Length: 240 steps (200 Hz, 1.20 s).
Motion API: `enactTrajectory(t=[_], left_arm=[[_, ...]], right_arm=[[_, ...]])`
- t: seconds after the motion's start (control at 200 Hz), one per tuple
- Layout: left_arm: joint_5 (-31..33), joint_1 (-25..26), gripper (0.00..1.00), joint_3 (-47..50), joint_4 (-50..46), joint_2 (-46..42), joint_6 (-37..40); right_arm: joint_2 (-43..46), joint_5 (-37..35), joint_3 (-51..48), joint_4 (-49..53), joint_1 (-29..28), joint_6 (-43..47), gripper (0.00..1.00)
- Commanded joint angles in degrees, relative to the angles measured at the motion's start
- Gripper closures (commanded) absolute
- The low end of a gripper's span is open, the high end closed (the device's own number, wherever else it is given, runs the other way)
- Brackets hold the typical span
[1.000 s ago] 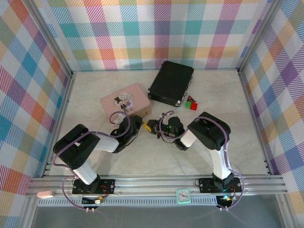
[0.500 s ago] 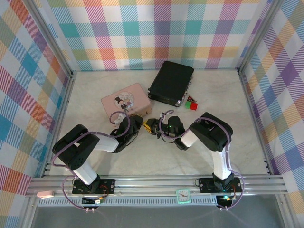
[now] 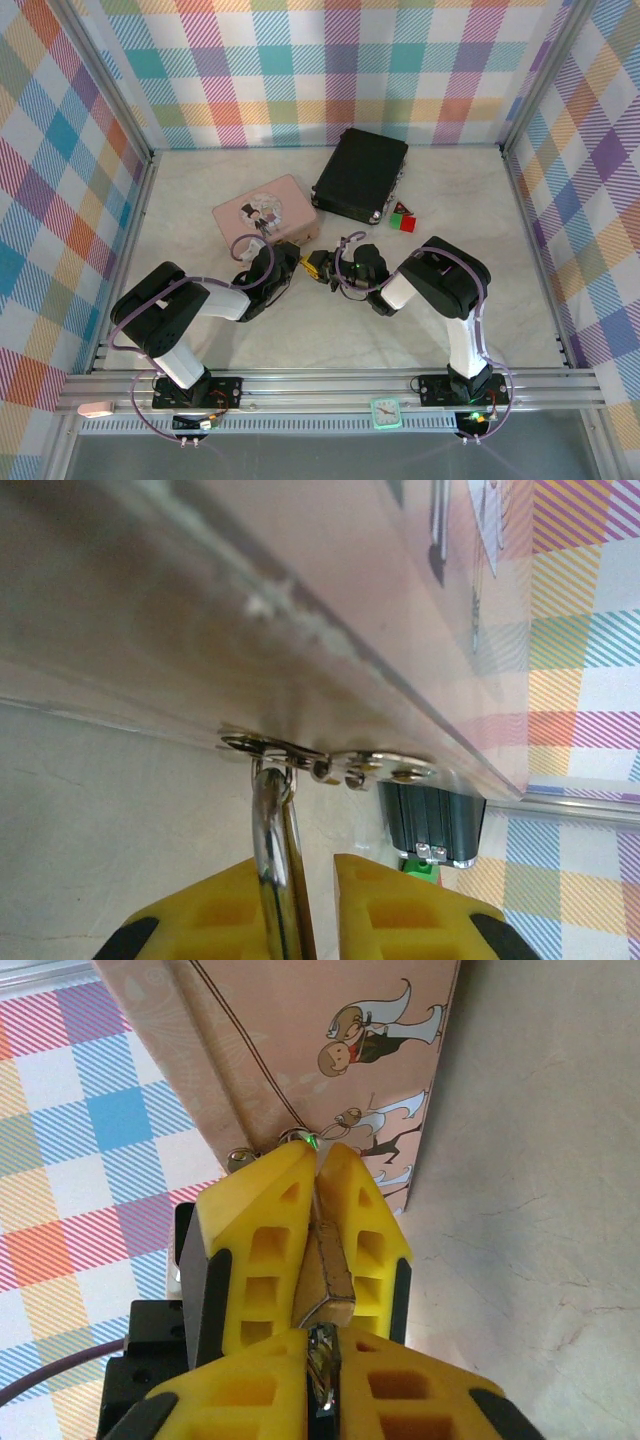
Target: Unlock the padlock with the key
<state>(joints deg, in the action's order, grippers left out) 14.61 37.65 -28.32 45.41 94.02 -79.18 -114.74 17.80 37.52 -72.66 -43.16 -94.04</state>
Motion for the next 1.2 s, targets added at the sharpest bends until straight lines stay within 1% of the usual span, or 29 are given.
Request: enactTrajectory(t=[0.0, 0.08, 0.15, 0.255, 0.325, 0.355, 0.41, 0.47, 0.565, 0.675, 0.77, 0.795, 0.835, 0.89, 0.93, 1.03, 1.09, 1.195], left_arm=[[-3.0, 0.8, 1.0, 0.0, 1.7, 0.0, -3.9], [-3.1, 0.8, 1.0, 0.0, 2.5, 0.2, -4.1], [-3.2, 0.8, 1.0, -0.1, 3.1, 0.6, -4.3], [-3.3, 0.8, 1.0, 0.0, 3.8, 0.9, -4.5], [-3.3, 0.8, 1.0, 0.2, 4.2, 1.0, -4.6], [-3.3, 0.8, 1.0, 0.2, 4.3, 1.1, -4.7], [-3.3, 0.8, 1.0, 0.4, 4.8, 1.3, -4.7], [-3.2, 0.8, 1.0, 0.6, 5.3, 1.5, -4.2], [-3.3, 0.8, 1.0, 1.3, 8.7, 2.2, -1.9], [-3.5, 0.8, 1.0, 3.4, 18.1, 4.4, 2.1], [-4.3, 0.8, 1.0, 5.1, 30.5, 8.6, 6.3], [-5.0, 0.8, 1.0, 5.3, 32.8, 10.0, 6.1], [-5.6, 0.8, 1.0, 5.0, 32.8, 11.3, 5.7], [-7.2, 1.1, 1.0, 4.2, 32.8, 11.7, 9.6], [-6.6, 1.8, 1.0, 4.4, 32.7, 10.8, 12.1], [-4.5, 2.1, 1.0, 5.6, 32.8, 9.0, 14.1], [-4.3, 2.2, 1.0, 5.7, 32.8, 8.4, 15.0], [-5.2, 2.2, 1.0, 5.4, 32.9, 9.1, 14.7]], right_arm=[[3.3, 1.4, 1.0, 0.3, -0.4, 1.2, 0.81], [3.9, 1.4, 1.1, 1.2, -0.4, 1.5, 0.83], [3.6, 1.3, 1.1, 0.4, -0.4, 1.2, 0.88], [2.7, 1.6, 1.5, -0.4, -0.4, 0.5, 0.89], [2.6, 1.6, 1.5, -0.4, -0.4, 0.4, 0.92], [2.5, 1.6, 1.6, -0.3, -0.4, 0.5, 0.93], [2.7, 1.5, 1.4, -0.3, -0.4, 0.5, 1.0], [2.6, 1.3, 1.5, -0.9, -0.4, 0.1, 1.0], [2.8, 2.4, 2.2, -1.1, 0.2, -1.9, 1.0], [3.9, 4.9, 3.3, -0.9, 1.5, -6.8, 1.0], [6.1, 6.9, 4.8, -0.6, 3.1, -12.2, 1.0], [6.7, 7.1, 5.3, -0.4, 3.5, -13.7, 1.0], [7.5, 7.2, 6.3, -0.5, 4.0, -16.3, 1.0], [7.9, 6.9, 7.7, -1.1, 4.4, -20.6, 1.0], [8.1, 6.4, 8.4, -1.5, 4.7, -23.9, 1.0], [6.8, 1.3, 9.0, -6.3, 4.7, -32.1, 1.0], [5.6, -1.3, 9.5, -8.0, 4.5, -36.8, 1.0], [4.7, -5.3, 10.5, -8.0, 4.1, -40.7, 1.0]])
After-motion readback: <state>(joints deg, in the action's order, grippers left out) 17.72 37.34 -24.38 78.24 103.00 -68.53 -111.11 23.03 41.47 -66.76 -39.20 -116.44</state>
